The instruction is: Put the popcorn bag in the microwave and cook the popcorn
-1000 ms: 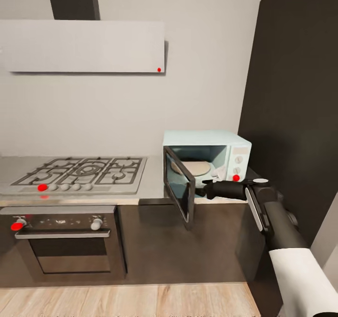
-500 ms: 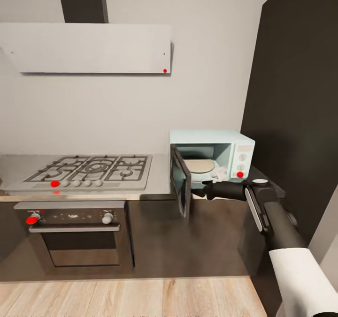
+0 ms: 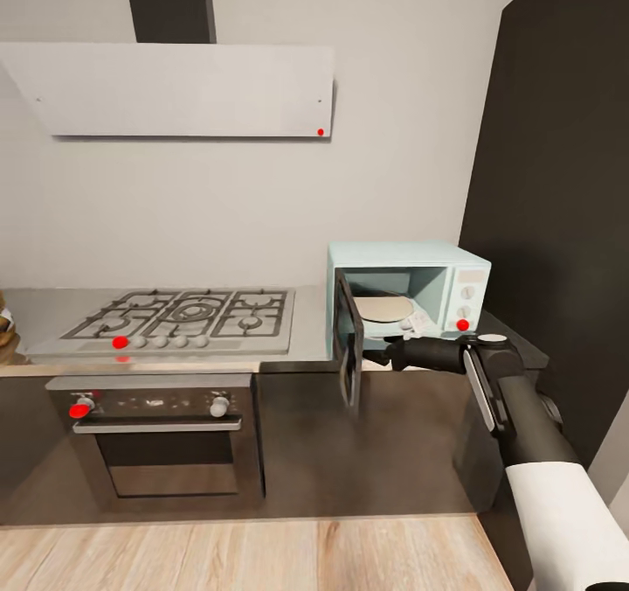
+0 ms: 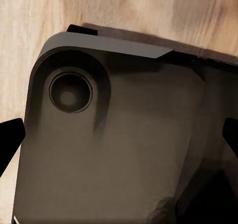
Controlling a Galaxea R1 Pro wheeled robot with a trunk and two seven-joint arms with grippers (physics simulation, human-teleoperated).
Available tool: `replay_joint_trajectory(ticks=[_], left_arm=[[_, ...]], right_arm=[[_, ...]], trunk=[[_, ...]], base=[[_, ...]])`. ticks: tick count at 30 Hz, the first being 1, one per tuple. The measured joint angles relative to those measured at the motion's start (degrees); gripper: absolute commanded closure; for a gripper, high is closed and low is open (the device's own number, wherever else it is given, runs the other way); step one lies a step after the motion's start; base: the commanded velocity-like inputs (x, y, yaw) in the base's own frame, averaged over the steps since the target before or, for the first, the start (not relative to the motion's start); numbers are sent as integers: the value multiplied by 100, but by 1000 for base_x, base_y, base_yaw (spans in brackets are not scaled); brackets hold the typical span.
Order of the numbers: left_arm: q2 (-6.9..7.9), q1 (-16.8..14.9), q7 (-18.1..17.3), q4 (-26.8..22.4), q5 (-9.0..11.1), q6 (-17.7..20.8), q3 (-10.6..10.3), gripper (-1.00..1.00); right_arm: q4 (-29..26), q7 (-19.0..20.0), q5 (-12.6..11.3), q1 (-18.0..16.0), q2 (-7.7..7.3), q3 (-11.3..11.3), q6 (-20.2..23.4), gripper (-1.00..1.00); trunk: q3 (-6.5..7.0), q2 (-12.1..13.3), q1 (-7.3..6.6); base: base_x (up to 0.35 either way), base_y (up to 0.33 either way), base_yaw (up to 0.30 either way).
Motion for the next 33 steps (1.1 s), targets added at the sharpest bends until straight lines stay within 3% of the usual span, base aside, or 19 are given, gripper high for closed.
replay_joint_trajectory(ticks=[12, 13, 15, 18, 21, 24, 27, 28, 30, 32, 33], left_arm=[[0, 1, 0, 2, 0, -1, -1, -100], [0, -1, 0, 3, 0, -1, -1, -100], [3, -1, 0, 2, 6, -1, 0, -100], [8, -2, 1, 2, 8, -1, 6, -100], [5, -4, 1, 2, 10, 0, 6, -100], [1, -2, 1, 2, 9, -1, 6, -100], [0, -5, 0, 2, 12, 0, 7, -100], [0, -5, 0, 1, 13, 0, 6, -100], [-2, -5, 0, 2, 10, 0, 6, -100], [-2, -3, 0, 2, 9, 0, 3, -100], [-3, -3, 0, 2, 9, -1, 2, -100]], right_arm=[[81, -118, -28, -6, 52, -49, -57, -100], [73, -312, -27, -4, 35, -216, -29, -100], [77, -593, -11, -1, -150, -526, -4, -100], [302, -717, -42, -1, -517, -659, -3, -100], [681, -911, 18, 0, -705, -718, 1, -100], [1534, -1425, 299, -1, -905, -736, -58, -100], [2768, -1980, 372, -2, -957, -737, -381, -100], [3511, -2442, 386, 0, -966, -731, -880, -100], [4791, -2984, 402, -2, -977, -704, -1754, -100], [6291, -3382, 482, 2, -1001, -677, -2723, -100], [6761, -3460, 512, -1, -1012, -667, -2982, -100]], trunk=[[1, 0, 0], [1, 0, 0], [1, 0, 0], [1, 1, 0], [1, 1, 0], [0, 1, 1], [0, 1, 1], [0, 0, 0], [0, 1, 0], [-1, 1, 1], [0, 1, 0]], base=[[0, 1, 0], [0, 0, 0], [0, 0, 0], [0, 0, 0], [0, 0, 0], [0, 0, 0], [0, 0, 0], [0, 0, 0], [0, 0, 0], [0, 0, 0], [0, 0, 0]])
